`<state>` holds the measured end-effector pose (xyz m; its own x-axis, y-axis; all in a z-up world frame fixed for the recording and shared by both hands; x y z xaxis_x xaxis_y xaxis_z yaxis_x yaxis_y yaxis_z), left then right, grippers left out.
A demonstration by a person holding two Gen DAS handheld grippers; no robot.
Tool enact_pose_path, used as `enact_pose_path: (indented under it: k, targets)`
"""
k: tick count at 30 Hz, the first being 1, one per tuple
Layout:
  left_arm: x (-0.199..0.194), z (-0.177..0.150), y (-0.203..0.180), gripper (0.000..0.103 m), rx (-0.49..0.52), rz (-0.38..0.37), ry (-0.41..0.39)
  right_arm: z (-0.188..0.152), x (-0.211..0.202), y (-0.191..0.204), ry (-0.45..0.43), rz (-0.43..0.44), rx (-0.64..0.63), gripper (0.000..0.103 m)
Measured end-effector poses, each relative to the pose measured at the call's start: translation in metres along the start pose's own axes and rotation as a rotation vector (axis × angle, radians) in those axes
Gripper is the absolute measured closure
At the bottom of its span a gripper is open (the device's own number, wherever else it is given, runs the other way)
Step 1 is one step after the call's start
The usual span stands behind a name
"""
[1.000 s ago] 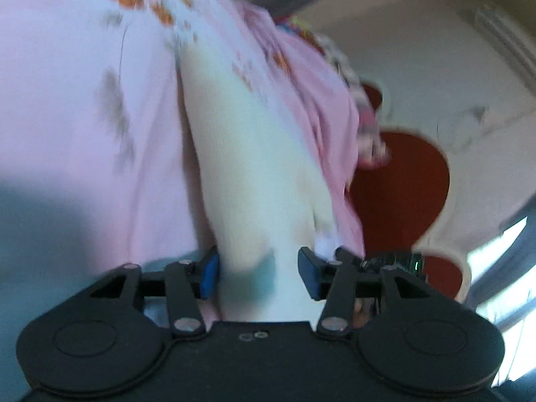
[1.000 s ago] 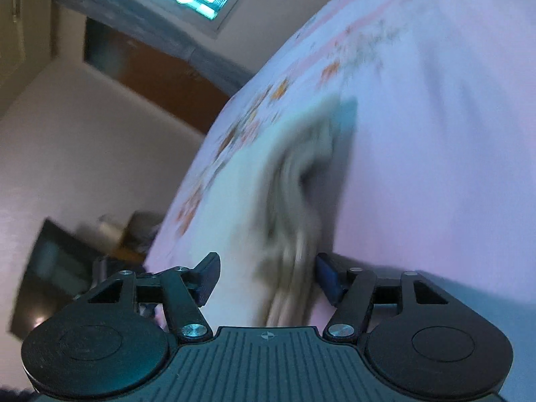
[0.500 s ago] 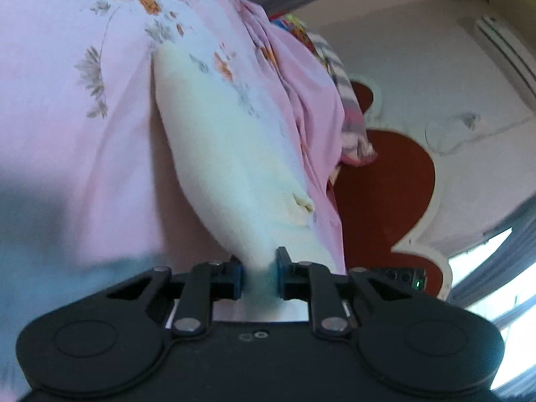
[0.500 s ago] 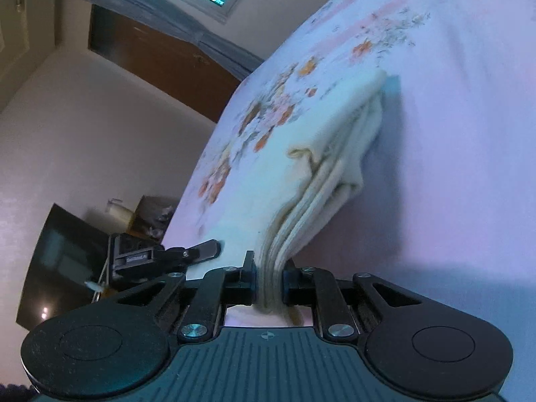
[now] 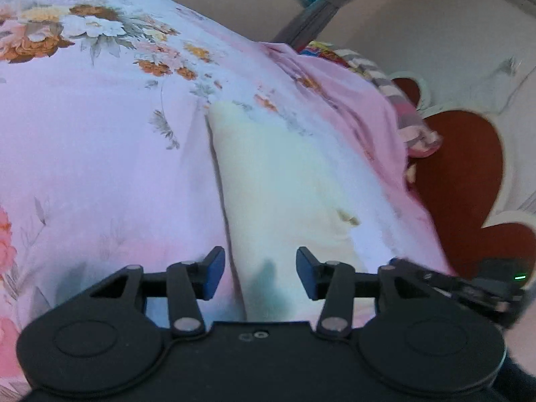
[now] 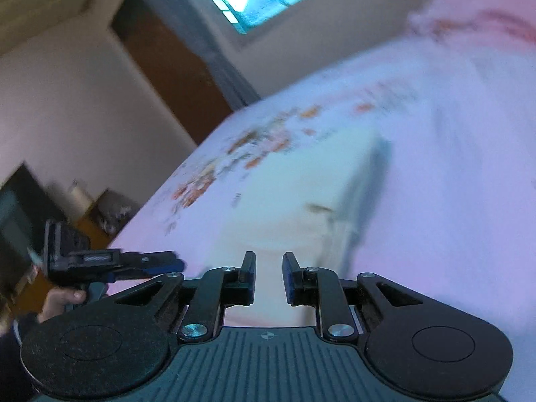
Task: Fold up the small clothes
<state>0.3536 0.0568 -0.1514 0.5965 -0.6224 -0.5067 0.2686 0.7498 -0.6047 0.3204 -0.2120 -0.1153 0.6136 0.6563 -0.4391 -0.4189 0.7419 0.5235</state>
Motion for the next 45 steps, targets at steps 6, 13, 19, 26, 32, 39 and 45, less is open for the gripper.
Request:
enact_pose_path:
  k: [6,13,19,26,32,39,45]
  targets:
    - [-0.002,-0.039,-0.003,0.058,0.067,0.092,0.010,-0.043,0.005,0.017,0.006,-0.176,-0.136,0.084]
    - [-0.005,-0.058,0.001,0.056,0.116,0.136,0.002,-0.068,0.021,-0.002,0.142,-0.294,-0.094,0.085]
    - [-0.016,-0.055,-0.022,0.055,0.204,0.211,-0.027,-0.056,-0.008,0.010,0.010,-0.303,-0.082,0.084]
    - [0.006,-0.058,-0.018,0.049,0.186,0.324,0.013,-0.077,0.031,-0.003,0.134,-0.468,-0.163,0.084]
    - [-0.004,-0.066,-0.027,0.048,0.230,0.377,0.025,-0.068,0.005,0.014,0.078,-0.466,-0.134,0.083]
    - [-0.019,-0.080,-0.038,0.049,0.294,0.412,0.009,-0.065,-0.023,0.036,0.010,-0.459,-0.115,0.076]
    - [-0.048,-0.086,-0.061,0.052,0.315,0.424,-0.092,-0.065,-0.040,0.047,-0.024,-0.479,-0.118,0.074]
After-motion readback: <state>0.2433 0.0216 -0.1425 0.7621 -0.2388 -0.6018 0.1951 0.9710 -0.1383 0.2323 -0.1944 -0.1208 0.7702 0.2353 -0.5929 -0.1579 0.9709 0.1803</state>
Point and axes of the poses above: each gripper's, at about its wrist camera, not at the fingertips, and x roughly the way its jaws point, y to its left, z to its top, the point moved 9 cm from there along x, roughly the way its jaws point, and after that the axes turned 6 degrees about -z, right-handed, at the moved point
